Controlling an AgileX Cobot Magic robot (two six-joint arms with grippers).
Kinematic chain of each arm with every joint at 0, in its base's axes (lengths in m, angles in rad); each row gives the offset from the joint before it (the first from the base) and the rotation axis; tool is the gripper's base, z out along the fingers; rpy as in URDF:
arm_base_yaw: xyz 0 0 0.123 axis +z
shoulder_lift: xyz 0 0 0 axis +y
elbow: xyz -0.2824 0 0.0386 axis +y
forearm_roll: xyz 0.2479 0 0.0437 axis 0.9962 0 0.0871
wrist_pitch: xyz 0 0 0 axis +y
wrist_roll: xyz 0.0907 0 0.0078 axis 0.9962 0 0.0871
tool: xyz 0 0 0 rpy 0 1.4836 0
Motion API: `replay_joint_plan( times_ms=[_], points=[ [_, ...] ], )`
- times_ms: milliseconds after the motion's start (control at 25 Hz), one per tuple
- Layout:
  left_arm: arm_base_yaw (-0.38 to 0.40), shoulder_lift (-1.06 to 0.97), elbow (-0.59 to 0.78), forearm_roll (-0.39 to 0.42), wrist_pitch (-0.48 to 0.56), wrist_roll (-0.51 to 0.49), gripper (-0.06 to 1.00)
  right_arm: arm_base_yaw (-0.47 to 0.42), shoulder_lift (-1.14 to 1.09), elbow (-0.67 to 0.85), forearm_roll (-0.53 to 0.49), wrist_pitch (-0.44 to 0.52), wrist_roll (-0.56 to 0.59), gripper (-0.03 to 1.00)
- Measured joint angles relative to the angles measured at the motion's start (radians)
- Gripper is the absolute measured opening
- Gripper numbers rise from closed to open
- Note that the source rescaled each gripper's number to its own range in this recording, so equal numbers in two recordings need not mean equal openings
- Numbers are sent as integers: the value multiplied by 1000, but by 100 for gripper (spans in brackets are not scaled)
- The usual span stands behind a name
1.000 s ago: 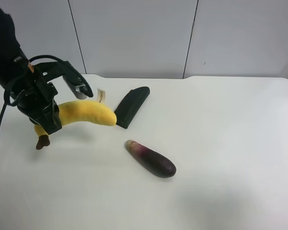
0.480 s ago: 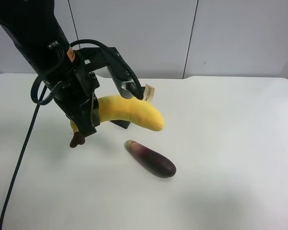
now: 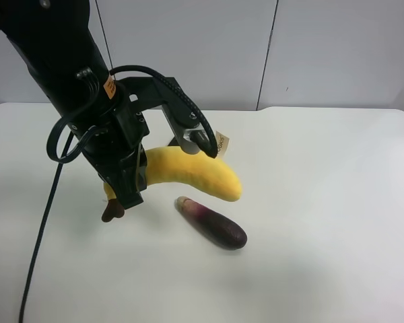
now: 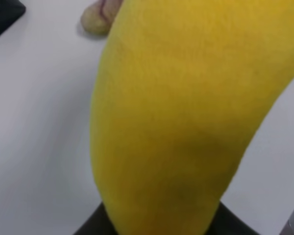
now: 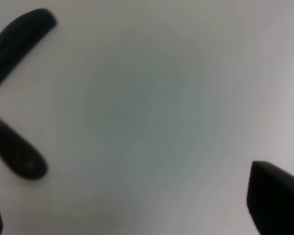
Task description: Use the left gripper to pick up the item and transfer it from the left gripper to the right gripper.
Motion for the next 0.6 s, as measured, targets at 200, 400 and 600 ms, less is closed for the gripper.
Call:
replay_joint_plan(
  times_ms=[200,400,600],
  points=[
    [0,0,-5,-1,9,0,0,48,240,-56,211,-32,-214,100],
    [0,0,-73,-4,41,0,0,184,471,-67,309,-129,-423,100],
    [0,0,-137,-4,70,0,0,339,638,-67,393,-295,-591,100]
  ],
)
